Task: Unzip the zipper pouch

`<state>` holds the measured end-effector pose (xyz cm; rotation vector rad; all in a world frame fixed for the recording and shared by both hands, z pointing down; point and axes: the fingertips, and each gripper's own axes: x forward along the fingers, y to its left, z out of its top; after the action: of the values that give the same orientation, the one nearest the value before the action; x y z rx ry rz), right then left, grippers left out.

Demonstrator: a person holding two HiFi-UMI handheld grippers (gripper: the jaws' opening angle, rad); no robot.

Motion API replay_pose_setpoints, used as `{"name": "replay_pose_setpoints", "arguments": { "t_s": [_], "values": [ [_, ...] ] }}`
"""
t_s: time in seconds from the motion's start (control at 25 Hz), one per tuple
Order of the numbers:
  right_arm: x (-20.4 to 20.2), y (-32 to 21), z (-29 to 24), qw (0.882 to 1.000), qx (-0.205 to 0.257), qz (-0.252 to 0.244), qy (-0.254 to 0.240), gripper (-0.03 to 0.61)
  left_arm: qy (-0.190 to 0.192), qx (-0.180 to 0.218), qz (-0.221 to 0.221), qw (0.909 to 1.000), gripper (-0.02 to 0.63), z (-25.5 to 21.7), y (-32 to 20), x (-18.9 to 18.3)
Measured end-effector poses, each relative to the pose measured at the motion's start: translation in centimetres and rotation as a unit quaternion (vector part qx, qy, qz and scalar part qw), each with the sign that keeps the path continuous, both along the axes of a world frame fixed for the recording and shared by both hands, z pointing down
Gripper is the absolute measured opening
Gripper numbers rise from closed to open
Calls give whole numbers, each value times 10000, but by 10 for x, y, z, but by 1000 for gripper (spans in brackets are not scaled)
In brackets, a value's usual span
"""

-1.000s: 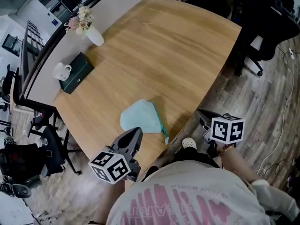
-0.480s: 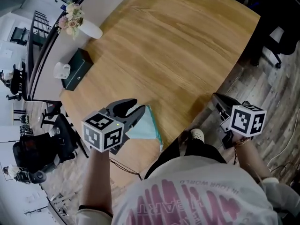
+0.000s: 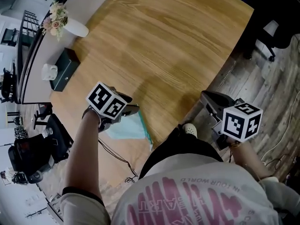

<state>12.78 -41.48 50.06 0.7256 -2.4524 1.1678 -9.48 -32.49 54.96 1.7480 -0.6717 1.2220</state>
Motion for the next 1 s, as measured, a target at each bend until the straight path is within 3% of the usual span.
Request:
{"name": "replay_pose_setpoints", "arguments": {
  "t_s": [0.16, 0.32, 0.68, 0.92, 1.0],
  "values": [
    [-2, 1, -4, 10000, -17, -44, 5, -2, 26, -464, 21, 9989, 206, 10, 10, -5],
    [-2, 0, -6, 10000, -5, -39, -6, -2, 77, -527, -113, 9985, 207, 14, 13, -4],
    [-1, -3, -6, 10000, 74, 63, -3, -2, -686, 36, 395, 9969, 240, 17, 21, 4],
    [-7, -1, -11, 9998, 140, 133, 23, -2, -456, 431, 426, 9971, 146, 15, 35, 18],
    [-8, 2, -15, 9997, 194, 113, 61, -2, -356, 636, 325, 9968, 88, 15, 36, 24]
  ]
}}
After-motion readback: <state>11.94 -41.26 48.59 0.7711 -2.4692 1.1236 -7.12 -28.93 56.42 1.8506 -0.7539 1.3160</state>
